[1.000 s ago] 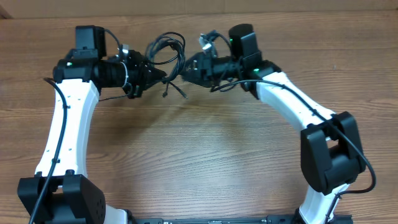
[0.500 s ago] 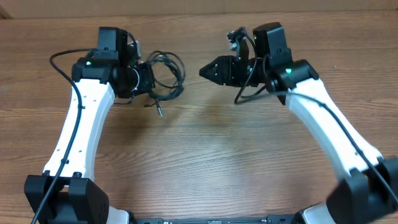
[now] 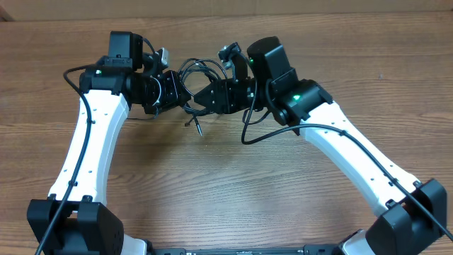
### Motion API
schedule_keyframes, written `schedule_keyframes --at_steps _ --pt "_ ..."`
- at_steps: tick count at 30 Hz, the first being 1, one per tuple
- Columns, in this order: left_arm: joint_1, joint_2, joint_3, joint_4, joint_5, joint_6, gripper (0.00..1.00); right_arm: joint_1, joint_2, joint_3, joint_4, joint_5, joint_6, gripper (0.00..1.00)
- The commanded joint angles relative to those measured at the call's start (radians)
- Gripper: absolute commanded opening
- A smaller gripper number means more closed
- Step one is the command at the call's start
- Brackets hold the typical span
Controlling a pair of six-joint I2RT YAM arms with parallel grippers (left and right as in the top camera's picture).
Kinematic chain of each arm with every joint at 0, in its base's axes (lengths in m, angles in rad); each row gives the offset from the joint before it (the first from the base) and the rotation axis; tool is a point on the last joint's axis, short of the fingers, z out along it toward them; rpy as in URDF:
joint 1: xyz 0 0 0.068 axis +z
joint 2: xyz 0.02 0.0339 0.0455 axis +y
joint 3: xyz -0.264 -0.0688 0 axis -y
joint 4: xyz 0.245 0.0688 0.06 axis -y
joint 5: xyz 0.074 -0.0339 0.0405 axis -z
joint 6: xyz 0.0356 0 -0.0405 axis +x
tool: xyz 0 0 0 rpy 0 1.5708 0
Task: Untangle cables
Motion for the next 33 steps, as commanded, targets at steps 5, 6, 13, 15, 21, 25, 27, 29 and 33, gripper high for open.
schedule_keyframes --at_steps 5,6,13,15,21,25,27,29,33 --pt "-0.038 -0.018 0.015 -0.029 0.093 -0.002 0.05 0.019 0.03 0.013 0.008 0.018 -0.001 0.41" --pt "-0.038 -0.018 0.015 -0.029 0.093 -0.002 0.04 0.019 0.031 0.013 -0.005 0.04 -0.001 0.41" --pt "-0.033 -0.018 0.015 -0.029 0.095 -0.002 0.04 0.018 0.059 0.012 -0.17 0.292 -0.002 0.39" --pt "-0.033 -0.018 0.015 -0.031 0.135 0.034 0.04 0.018 0.089 0.012 -0.172 0.341 -0.001 0.38" --pt "-0.035 -0.018 0.015 -0.052 0.396 0.235 0.04 0.017 0.142 0.012 -0.13 0.445 0.088 0.37" --pt "-0.019 -0.018 0.015 -0.001 0.612 0.267 0.04 0.009 0.148 0.012 -0.18 0.586 0.241 0.31" --pt "0.008 -0.018 0.015 0.002 0.616 0.263 0.04 -0.015 0.148 0.012 -0.212 0.585 0.253 0.2" --pt "0.028 -0.018 0.015 0.002 0.581 0.246 0.04 -0.047 0.148 0.012 -0.235 0.562 0.254 0.09" --pt "0.043 -0.018 0.015 -0.032 0.265 0.208 0.04 -0.122 0.121 0.013 -0.209 0.314 0.174 0.04"
